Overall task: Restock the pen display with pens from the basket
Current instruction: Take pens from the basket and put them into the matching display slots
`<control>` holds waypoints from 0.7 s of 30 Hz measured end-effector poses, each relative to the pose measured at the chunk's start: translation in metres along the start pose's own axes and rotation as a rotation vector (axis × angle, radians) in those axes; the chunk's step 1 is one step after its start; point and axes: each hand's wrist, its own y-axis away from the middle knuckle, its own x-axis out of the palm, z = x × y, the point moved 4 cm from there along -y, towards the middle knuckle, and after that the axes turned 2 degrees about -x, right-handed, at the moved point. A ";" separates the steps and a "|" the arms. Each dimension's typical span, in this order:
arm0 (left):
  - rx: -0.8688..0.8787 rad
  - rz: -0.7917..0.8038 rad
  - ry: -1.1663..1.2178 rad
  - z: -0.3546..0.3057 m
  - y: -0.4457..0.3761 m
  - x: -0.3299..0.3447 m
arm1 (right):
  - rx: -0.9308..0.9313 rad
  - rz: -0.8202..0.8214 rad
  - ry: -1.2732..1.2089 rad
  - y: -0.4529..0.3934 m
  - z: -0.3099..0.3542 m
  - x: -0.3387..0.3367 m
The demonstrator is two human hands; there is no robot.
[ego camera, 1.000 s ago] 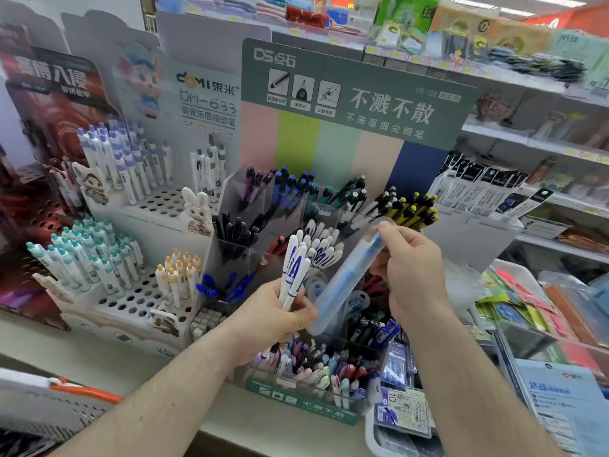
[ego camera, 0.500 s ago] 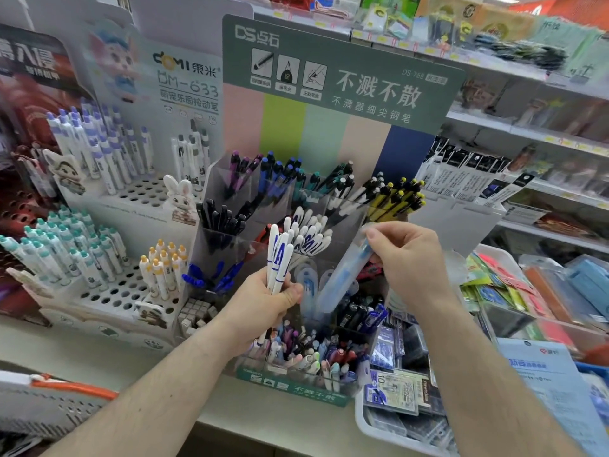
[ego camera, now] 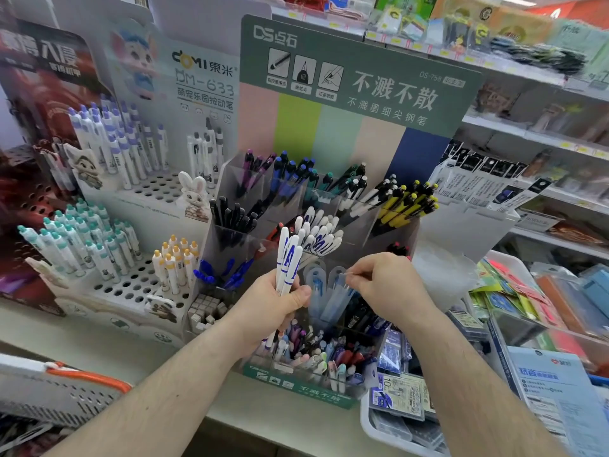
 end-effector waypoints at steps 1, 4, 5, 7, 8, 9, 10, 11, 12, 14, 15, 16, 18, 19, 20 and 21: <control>0.002 -0.002 0.003 0.000 0.000 0.000 | 0.006 0.011 0.012 -0.001 0.000 0.000; 0.002 -0.010 -0.005 0.002 0.001 0.000 | 0.013 0.039 0.042 -0.002 -0.001 0.002; 0.003 -0.009 -0.012 0.002 0.001 0.001 | 0.018 0.041 0.033 -0.002 -0.001 0.001; 0.006 -0.002 -0.013 0.001 0.002 0.002 | 0.018 0.054 0.013 -0.004 -0.001 0.001; 0.006 -0.001 -0.013 0.001 0.002 0.003 | 0.013 0.069 0.015 -0.005 0.000 0.001; 0.005 0.000 -0.016 0.001 0.002 0.002 | 0.005 0.084 0.026 -0.005 0.001 0.001; 0.004 0.000 -0.016 0.001 0.002 0.002 | -0.006 0.088 0.039 -0.005 0.001 -0.001; 0.004 -0.001 -0.013 0.001 0.002 0.002 | -0.020 0.077 0.047 -0.005 0.003 -0.005; 0.001 -0.002 -0.007 0.001 0.002 0.001 | -0.030 0.050 0.040 -0.005 0.004 -0.011; -0.001 -0.012 -0.007 0.001 0.002 0.001 | -0.037 -0.038 -0.014 -0.004 0.006 -0.028; 0.000 -0.015 -0.015 0.001 0.002 0.001 | -0.051 -0.077 -0.035 -0.003 0.008 -0.035; 0.001 -0.015 -0.026 0.001 0.002 0.001 | -0.071 -0.098 -0.034 -0.003 0.010 -0.040; 0.010 -0.010 -0.043 0.001 0.002 0.004 | -0.101 -0.064 0.018 -0.003 0.013 -0.037; 0.016 -0.007 -0.052 0.000 0.002 0.006 | -0.106 -0.021 0.055 -0.003 0.013 -0.031; 0.021 -0.004 -0.060 0.000 0.001 0.007 | -0.108 0.023 0.088 -0.004 0.012 -0.023; 0.024 -0.001 -0.066 0.000 0.001 0.008 | -0.107 0.059 0.107 -0.004 0.011 -0.016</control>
